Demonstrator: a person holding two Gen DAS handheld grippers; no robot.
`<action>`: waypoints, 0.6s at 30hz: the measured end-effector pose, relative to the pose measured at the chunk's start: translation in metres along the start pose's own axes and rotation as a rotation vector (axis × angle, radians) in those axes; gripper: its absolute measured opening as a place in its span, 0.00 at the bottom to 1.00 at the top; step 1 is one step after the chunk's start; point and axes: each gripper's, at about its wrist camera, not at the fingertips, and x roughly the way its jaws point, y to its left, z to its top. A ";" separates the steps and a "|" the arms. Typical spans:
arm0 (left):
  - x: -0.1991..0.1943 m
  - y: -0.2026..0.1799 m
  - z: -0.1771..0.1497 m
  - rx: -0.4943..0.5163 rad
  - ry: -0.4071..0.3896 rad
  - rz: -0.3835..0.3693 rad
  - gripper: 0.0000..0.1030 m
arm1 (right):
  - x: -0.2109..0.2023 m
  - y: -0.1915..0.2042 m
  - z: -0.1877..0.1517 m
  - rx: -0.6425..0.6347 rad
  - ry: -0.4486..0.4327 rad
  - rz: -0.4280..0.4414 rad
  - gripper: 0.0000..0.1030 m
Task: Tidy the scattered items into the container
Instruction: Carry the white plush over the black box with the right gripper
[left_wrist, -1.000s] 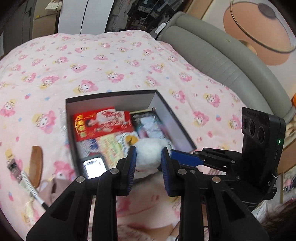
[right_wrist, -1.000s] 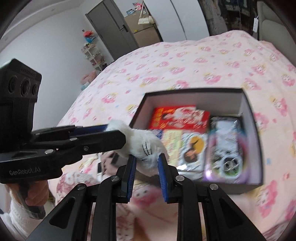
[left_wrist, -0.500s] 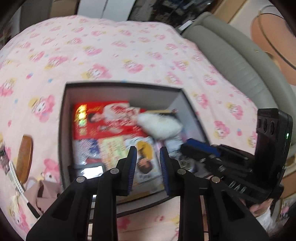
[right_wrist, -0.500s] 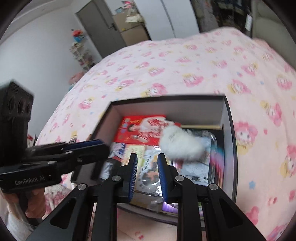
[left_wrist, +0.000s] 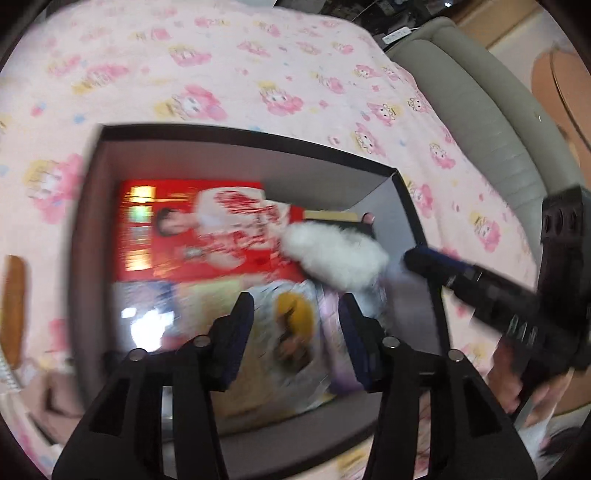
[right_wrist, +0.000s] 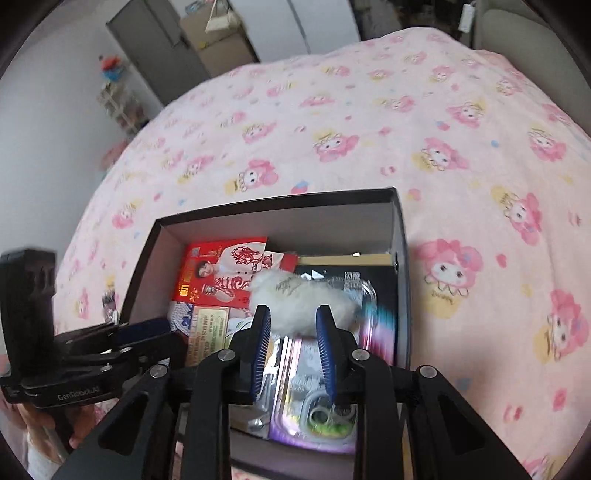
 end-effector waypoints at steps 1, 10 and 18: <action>0.009 -0.002 0.006 -0.015 0.009 -0.021 0.48 | 0.005 0.000 0.002 -0.009 0.008 -0.008 0.27; 0.053 -0.005 0.027 -0.101 0.070 -0.112 0.57 | 0.025 -0.020 -0.018 0.000 0.049 -0.044 0.33; 0.084 -0.025 0.038 -0.082 0.189 -0.160 0.55 | 0.031 -0.014 -0.015 -0.032 0.034 -0.035 0.33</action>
